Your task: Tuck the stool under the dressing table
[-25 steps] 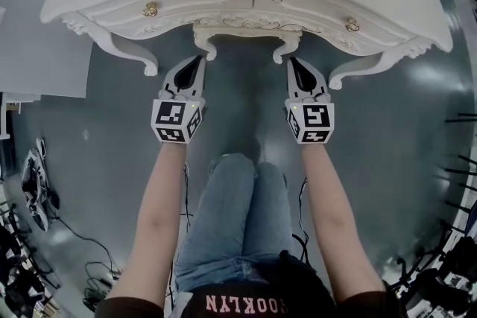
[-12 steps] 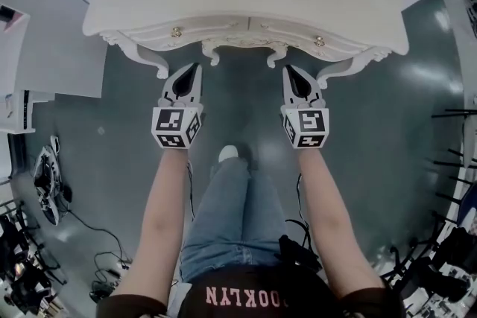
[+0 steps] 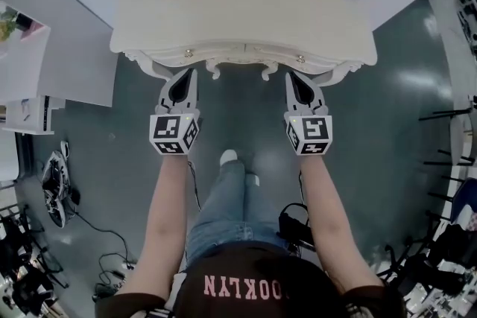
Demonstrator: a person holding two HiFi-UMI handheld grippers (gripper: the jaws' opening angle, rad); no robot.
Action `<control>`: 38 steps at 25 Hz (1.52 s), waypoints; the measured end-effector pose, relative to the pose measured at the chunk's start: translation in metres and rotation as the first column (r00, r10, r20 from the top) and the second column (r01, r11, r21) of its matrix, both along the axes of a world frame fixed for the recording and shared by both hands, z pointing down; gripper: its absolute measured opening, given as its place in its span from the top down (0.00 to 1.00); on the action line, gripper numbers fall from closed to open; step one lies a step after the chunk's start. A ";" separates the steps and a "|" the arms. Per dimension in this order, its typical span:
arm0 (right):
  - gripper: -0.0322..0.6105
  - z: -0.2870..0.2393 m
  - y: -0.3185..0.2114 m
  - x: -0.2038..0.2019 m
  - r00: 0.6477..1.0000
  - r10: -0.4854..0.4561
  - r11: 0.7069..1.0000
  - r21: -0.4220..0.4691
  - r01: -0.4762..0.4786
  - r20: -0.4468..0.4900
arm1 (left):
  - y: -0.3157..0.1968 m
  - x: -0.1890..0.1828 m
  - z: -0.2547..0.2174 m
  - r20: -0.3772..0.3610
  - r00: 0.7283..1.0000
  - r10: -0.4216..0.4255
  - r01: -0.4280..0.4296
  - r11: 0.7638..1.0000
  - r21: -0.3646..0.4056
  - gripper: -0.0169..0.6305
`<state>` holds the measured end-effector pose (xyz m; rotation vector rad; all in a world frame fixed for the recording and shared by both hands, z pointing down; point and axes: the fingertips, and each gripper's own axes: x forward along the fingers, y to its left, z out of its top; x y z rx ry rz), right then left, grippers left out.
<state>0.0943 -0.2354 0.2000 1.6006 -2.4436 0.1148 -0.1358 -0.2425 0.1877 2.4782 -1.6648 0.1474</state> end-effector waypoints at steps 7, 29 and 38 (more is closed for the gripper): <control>0.95 -0.074 0.005 -0.011 1.000 0.002 0.997 0.071 -0.004 0.020 | 0.003 0.001 -0.072 0.021 0.999 0.041 -0.042 0.996 0.080 0.97; 0.95 -0.188 0.011 -0.009 0.999 0.038 0.963 0.267 -0.042 0.018 | -0.007 -0.011 -0.194 -0.020 0.999 0.048 -0.041 0.962 0.272 0.97; 0.95 -0.221 0.007 -0.007 1.000 -0.001 0.935 0.354 0.002 -0.003 | -0.004 0.000 -0.224 -0.005 0.999 0.036 -0.032 0.932 0.361 0.96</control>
